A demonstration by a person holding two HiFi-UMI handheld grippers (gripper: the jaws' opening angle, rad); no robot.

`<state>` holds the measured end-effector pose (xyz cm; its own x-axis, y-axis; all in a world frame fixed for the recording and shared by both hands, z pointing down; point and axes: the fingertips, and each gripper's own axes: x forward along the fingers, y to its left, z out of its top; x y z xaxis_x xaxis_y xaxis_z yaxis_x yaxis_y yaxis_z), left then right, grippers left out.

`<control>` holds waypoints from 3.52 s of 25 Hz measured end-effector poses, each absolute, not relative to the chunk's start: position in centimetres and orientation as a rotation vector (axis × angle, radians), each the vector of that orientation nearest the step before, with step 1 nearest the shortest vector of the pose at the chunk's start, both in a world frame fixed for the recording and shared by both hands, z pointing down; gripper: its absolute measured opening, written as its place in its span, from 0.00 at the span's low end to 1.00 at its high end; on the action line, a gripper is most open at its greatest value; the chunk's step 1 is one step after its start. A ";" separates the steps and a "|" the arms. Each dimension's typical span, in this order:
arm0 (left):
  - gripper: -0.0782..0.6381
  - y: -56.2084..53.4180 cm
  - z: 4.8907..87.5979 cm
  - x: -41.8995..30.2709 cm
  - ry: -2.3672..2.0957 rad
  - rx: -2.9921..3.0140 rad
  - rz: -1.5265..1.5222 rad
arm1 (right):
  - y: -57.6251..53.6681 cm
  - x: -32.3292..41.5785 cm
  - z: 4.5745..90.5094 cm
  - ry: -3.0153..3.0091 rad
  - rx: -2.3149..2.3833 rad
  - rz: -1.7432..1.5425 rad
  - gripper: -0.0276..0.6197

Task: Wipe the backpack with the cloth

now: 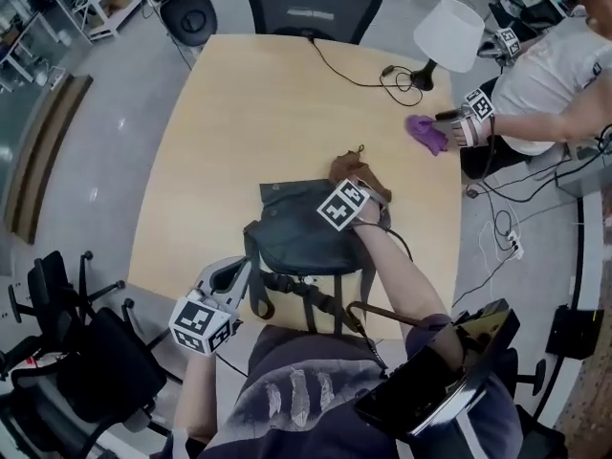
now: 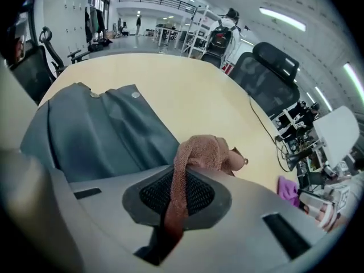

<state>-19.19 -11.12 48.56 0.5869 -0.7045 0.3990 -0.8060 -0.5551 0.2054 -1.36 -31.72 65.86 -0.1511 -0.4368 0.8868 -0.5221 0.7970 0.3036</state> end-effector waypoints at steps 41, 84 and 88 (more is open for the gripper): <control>0.12 -9.1 52.2 -30.4 -1.298 2.320 0.348 | -20.8 -24.5 55.9 -2.390 0.199 1.368 0.09; 0.12 -11.4 49.6 -14.2 -1.097 2.503 0.477 | -26.6 10.0 56.8 -1.980 1.080 0.209 0.09; 0.12 -11.2 48.8 -12.6 -1.099 2.521 0.474 | -24.1 5.3 58.7 -2.005 0.866 0.163 0.09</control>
<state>-12.64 -11.21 48.78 0.6434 -0.6314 0.4328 -0.7482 -0.6382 0.1813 5.33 -24.14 58.72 -0.3334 -0.5119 0.7917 -0.6328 0.7440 0.2146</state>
